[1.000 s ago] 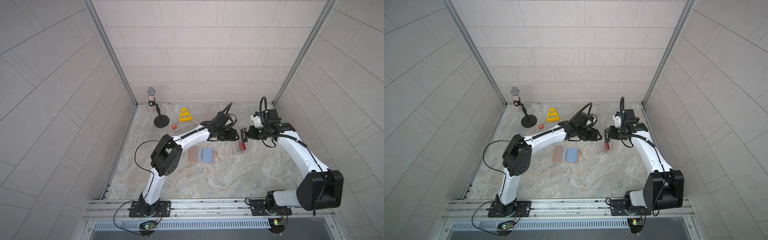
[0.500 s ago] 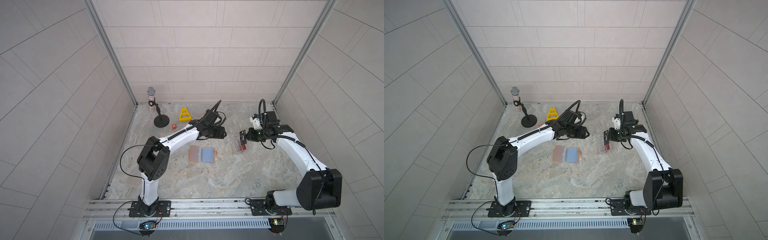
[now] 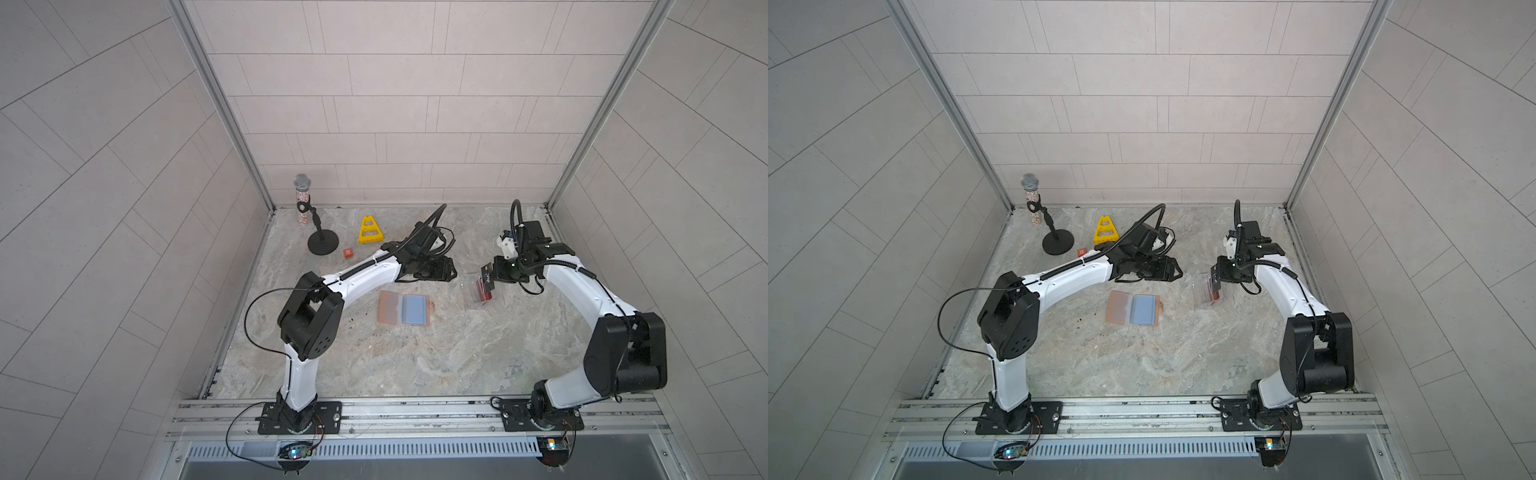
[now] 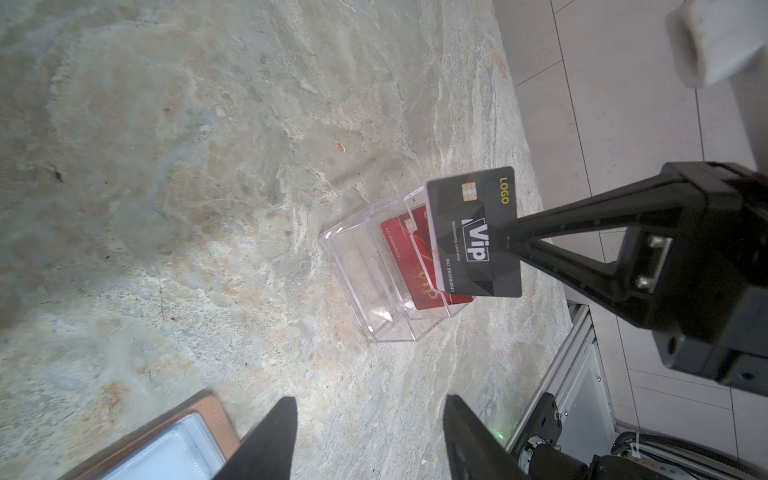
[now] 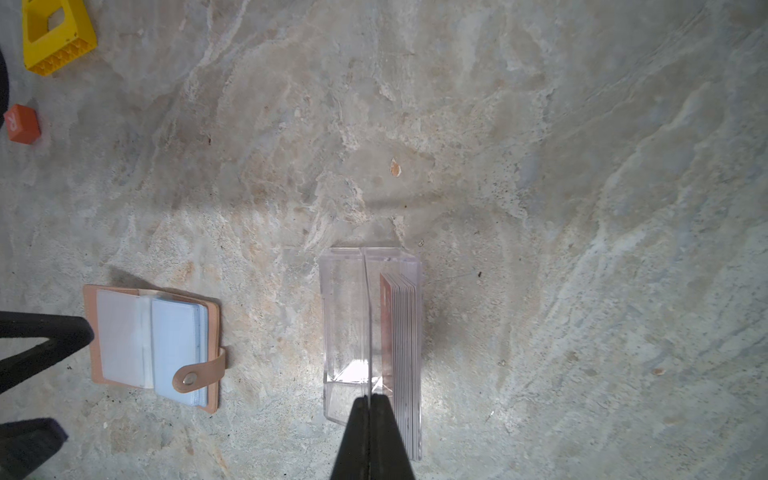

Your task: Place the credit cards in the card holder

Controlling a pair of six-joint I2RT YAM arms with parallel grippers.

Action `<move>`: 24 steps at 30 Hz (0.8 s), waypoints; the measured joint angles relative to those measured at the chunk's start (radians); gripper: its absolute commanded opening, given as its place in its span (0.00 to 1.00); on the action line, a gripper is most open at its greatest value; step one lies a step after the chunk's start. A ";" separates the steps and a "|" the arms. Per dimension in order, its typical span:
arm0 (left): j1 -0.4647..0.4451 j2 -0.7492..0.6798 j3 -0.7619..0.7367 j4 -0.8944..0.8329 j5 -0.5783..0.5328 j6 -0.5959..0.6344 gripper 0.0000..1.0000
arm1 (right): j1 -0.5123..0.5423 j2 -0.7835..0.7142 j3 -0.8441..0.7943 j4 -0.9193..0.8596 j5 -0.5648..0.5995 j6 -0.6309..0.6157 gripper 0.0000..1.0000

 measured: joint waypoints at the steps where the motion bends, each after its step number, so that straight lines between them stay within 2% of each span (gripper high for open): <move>1: 0.000 0.002 0.000 0.000 0.000 0.000 0.62 | 0.000 0.003 0.004 -0.002 0.004 -0.003 0.00; 24: 0.000 0.027 0.002 -0.001 0.004 0.000 0.61 | 0.035 0.089 0.050 -0.068 0.062 -0.066 0.00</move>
